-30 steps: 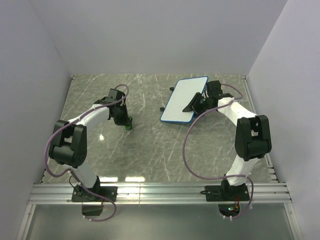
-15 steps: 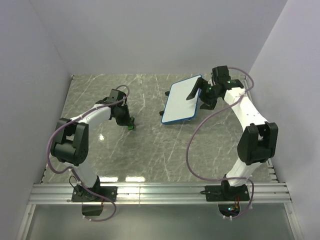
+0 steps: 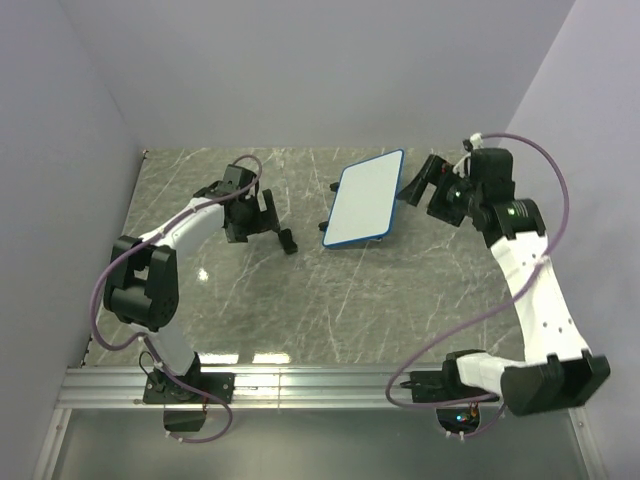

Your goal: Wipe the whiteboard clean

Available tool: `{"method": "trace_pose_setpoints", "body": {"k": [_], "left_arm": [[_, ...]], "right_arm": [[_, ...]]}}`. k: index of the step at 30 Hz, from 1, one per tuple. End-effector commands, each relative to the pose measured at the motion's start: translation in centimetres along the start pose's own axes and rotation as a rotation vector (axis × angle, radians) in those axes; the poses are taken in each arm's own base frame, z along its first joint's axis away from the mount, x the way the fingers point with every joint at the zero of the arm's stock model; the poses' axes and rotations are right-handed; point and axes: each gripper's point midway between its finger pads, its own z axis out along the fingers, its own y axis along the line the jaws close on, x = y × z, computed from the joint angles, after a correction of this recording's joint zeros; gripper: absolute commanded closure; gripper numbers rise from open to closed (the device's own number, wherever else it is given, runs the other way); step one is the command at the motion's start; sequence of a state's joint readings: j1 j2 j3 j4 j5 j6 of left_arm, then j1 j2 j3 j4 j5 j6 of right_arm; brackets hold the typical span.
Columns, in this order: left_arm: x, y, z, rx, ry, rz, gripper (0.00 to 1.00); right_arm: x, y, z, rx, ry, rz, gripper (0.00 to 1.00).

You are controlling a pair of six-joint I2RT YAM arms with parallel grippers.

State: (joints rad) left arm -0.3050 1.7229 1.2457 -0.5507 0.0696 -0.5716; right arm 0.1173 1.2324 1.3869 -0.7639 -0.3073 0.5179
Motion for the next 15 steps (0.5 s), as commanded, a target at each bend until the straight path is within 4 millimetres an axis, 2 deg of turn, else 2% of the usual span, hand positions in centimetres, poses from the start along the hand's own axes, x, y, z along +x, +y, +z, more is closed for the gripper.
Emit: {"method": "trace_pose_setpoints", "body": {"k": [1,3,4,5,10,13,15], "left_arm": [[-0.9,0.2,-0.8,-0.058,-0.021,0.011,0.01],[-0.8,-0.1,-1.4,-0.058,-0.013,0.022,0.01],[-1.2,-0.5,-1.9,-0.051,-0.023,0.026,0.01],[-1.5,-0.2,-2.2,-0.076,-0.042,0.025,0.00],[-2.1,-0.6,-4.3,-0.086,-0.063,0.030,0.01],[-2.8,-1.6,-6.6,-0.069,-0.117,0.036,0.01],[-3.7,-2.5,-9.2,-0.049,-0.188,0.025,0.00]], "right_arm": [[0.5,-0.8,-1.7,0.012,-0.049,-0.030,0.02],[0.6,-0.1,-3.7,-0.019,-0.094,-0.053,0.02],[1.0,-0.1,-4.1,-0.032,-0.100,-0.058,0.02],[1.0,0.5,-5.4,-0.063,-0.133,-0.071,0.01],[3.3,0.6,-7.3,-0.097,-0.118,-0.078,0.01],[4.2,1.7,-9.7,-0.163,-0.145,-0.101,0.01],[4.5,2.4,-11.6,-0.200,-0.186,-0.115,0.00]]}}
